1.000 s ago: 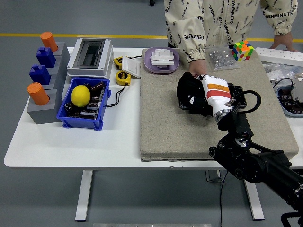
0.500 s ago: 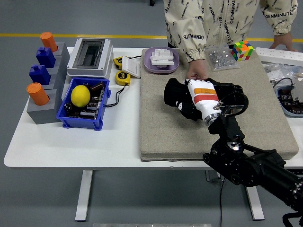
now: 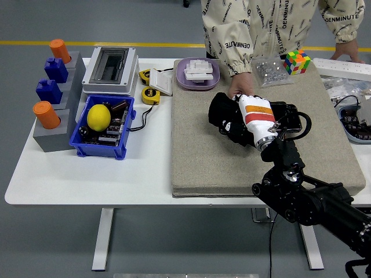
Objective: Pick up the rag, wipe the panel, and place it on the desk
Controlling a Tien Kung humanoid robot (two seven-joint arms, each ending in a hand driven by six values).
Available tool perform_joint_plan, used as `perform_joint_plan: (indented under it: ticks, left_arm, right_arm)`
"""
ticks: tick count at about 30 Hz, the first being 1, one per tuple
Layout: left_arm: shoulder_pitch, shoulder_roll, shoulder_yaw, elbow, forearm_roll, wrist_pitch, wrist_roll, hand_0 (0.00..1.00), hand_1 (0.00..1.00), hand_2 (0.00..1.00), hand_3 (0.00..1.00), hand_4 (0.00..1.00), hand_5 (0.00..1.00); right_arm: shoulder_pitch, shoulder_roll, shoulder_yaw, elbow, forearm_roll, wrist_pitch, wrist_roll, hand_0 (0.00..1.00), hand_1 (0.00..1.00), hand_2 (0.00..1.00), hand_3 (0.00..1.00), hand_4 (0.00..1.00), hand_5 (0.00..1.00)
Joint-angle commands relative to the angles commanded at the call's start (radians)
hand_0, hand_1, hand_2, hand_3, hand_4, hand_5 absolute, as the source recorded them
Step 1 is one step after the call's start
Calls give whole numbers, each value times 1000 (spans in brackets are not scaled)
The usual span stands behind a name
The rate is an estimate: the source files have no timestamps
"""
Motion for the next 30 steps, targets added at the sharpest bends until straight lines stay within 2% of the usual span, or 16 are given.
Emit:
perform_joint_plan:
  ticks: [9,20,30]
  left_arm:
    - [3,-2,-6,2,1,1,0,605,642,655,562,629,442]
    - [2,-3,-12,1,3,0,0,605,642,655,562,629,441]
    - [2,-5,-20,1,4,0,0,605,642,655,562,629,442]
  right_arm:
    - [-16,-6,53,-12,-10,0,0,304,427,458,463,737,18]
    - [-48,-77,146,-25,-25,0,1,304,427,458,463,738,16]
    - [-71,-172,227,-38,-42,0,-2,304,427,458,463,738,17]
